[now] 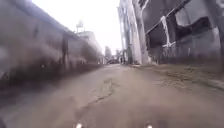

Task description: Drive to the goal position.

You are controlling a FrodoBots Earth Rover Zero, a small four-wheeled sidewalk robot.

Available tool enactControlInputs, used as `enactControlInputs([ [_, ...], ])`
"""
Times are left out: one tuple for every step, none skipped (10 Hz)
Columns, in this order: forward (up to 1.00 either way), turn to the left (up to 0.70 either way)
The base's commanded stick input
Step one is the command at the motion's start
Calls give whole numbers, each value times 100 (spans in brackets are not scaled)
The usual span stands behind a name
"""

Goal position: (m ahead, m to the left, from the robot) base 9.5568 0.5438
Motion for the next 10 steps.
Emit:
enactControlInputs([
  [100, -22],
  [100, 1],
  [100, 10],
  [100, 10],
  [100, 10],
  [100, 10],
  [100, 10],
  [100, 10],
  [100, 10],
  [100, 10],
])
